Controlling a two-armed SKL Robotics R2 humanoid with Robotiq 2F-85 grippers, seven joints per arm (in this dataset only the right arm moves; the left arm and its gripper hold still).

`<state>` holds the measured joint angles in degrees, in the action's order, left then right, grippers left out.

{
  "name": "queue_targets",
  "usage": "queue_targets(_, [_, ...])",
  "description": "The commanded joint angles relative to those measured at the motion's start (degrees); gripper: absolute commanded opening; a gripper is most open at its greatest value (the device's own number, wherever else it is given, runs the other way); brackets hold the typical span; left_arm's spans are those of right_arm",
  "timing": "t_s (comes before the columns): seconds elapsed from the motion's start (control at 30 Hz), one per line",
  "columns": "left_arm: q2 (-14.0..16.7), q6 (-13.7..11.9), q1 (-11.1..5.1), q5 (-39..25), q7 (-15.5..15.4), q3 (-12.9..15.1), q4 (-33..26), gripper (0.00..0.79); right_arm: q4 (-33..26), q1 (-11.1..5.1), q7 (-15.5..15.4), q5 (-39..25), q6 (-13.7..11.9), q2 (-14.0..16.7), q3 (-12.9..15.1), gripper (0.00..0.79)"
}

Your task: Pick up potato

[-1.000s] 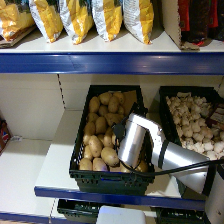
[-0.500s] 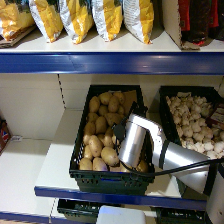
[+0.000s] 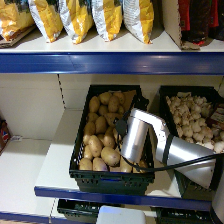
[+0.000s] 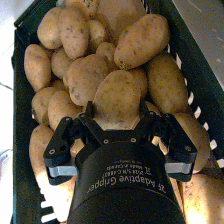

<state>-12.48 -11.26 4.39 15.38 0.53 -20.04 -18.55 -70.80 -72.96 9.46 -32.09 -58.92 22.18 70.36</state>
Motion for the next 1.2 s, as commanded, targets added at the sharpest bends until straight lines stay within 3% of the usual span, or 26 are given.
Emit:
queue_targets(0.03, [0.00,0.01,0.00,0.00,0.00,0.00,0.00,0.000,-2.22,-0.36,0.02,0.90,-0.64,1.07,0.03,0.000])
queue_targets(0.2, [0.00,0.01,0.00,0.00,0.00,0.00,0.00,0.000,-6.64,-0.16,0.30,3.46,-1.99,2.87,0.33,0.000])
queue_targets(0.53, [0.00,0.01,0.00,0.00,0.00,0.00,0.00,0.000,-23.56,-0.04,0.75,4.85,-12.33,9.50,0.69,0.000])
queue_targets(0.87, [0.00,0.01,0.00,0.00,0.00,0.00,0.00,0.000,-35.19,-0.39,1.85,0.75,-15.26,15.22,0.91,0.000])
queue_targets(1.0, [0.00,0.01,0.00,0.00,0.00,0.00,0.00,0.000,-39.35,-2.12,2.14,-3.37,-16.24,17.79,1.00,0.000])
queue_targets(1.2, [0.00,0.01,0.00,0.00,0.00,0.00,0.00,0.000,-44.13,-7.08,2.73,-15.44,-16.48,21.97,1.32,0.000])
